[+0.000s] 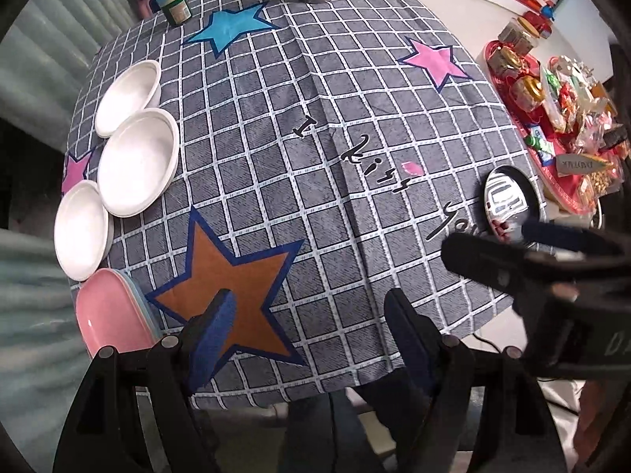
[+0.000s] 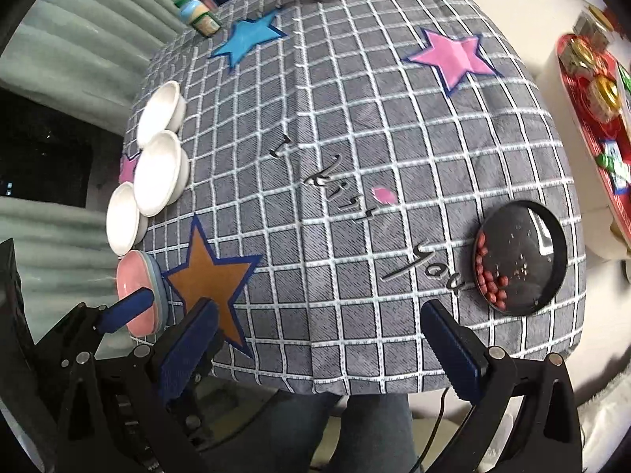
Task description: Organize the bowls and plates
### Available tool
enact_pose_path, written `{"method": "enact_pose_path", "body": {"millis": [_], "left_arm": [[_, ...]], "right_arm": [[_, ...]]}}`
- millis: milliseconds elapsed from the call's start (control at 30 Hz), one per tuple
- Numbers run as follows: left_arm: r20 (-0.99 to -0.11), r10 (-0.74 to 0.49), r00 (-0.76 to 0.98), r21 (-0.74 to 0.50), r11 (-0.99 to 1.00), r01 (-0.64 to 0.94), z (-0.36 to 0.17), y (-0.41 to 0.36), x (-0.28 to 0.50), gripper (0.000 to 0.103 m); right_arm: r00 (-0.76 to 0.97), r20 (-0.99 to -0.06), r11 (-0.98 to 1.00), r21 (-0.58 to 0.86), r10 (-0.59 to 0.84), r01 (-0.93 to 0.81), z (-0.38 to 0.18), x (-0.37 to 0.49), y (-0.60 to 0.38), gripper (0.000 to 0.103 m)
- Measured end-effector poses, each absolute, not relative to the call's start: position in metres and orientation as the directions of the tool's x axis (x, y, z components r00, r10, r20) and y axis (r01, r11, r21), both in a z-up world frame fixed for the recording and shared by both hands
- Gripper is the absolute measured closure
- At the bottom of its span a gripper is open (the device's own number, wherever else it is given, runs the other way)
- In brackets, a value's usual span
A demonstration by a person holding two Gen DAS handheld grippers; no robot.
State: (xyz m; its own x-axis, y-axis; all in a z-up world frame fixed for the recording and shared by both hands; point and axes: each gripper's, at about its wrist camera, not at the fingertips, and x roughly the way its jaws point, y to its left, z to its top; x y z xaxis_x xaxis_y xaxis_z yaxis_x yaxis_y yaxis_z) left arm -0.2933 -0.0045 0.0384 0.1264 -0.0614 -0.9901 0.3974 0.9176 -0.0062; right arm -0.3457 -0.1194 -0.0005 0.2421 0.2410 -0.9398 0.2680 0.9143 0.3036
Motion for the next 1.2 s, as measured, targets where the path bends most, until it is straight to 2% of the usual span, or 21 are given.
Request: {"method": "enact_pose_path", "body": {"millis": [333, 667, 767, 933, 1200], "left_arm": [[-0.977, -0.074, 0.198, -0.002, 0.939, 0.344, 0.053, 0.013, -0.239, 0.023], [-0.965, -0.109, 0.238, -0.024, 0.942, 0.336, 0.054, 0.082, -0.173, 0.023], [-0.969, -0.051, 0.241, 0.030, 0.946, 0.322, 0.042, 0.108, -0.152, 0.023], [-0.977, -0.010, 0.215, 0.047, 0.965, 0.256, 0.025, 0.159, -0.124, 0.023], [-0.985, 0.028, 0.172, 0.070, 0.968, 0.241, -0.005, 0.187, -0.087, 0.023]], "right_arm": [[0.260, -0.949, 0.895, 0.264, 0.176, 0.359, 0.011, -0.334, -0.143, 0.000], [0.221, -0.963, 0.891, 0.233, 0.155, 0.389, 0.001, -0.293, -0.092, 0.000], [0.212, -0.968, 0.905, 0.208, 0.135, 0.371, -0.006, -0.272, -0.073, 0.000], [0.184, -0.968, 0.913, 0.223, 0.168, 0.341, -0.024, -0.239, -0.038, 0.000], [0.116, -0.979, 0.940, 0.195, 0.169, 0.281, -0.050, -0.190, 0.005, 0.000]]}}
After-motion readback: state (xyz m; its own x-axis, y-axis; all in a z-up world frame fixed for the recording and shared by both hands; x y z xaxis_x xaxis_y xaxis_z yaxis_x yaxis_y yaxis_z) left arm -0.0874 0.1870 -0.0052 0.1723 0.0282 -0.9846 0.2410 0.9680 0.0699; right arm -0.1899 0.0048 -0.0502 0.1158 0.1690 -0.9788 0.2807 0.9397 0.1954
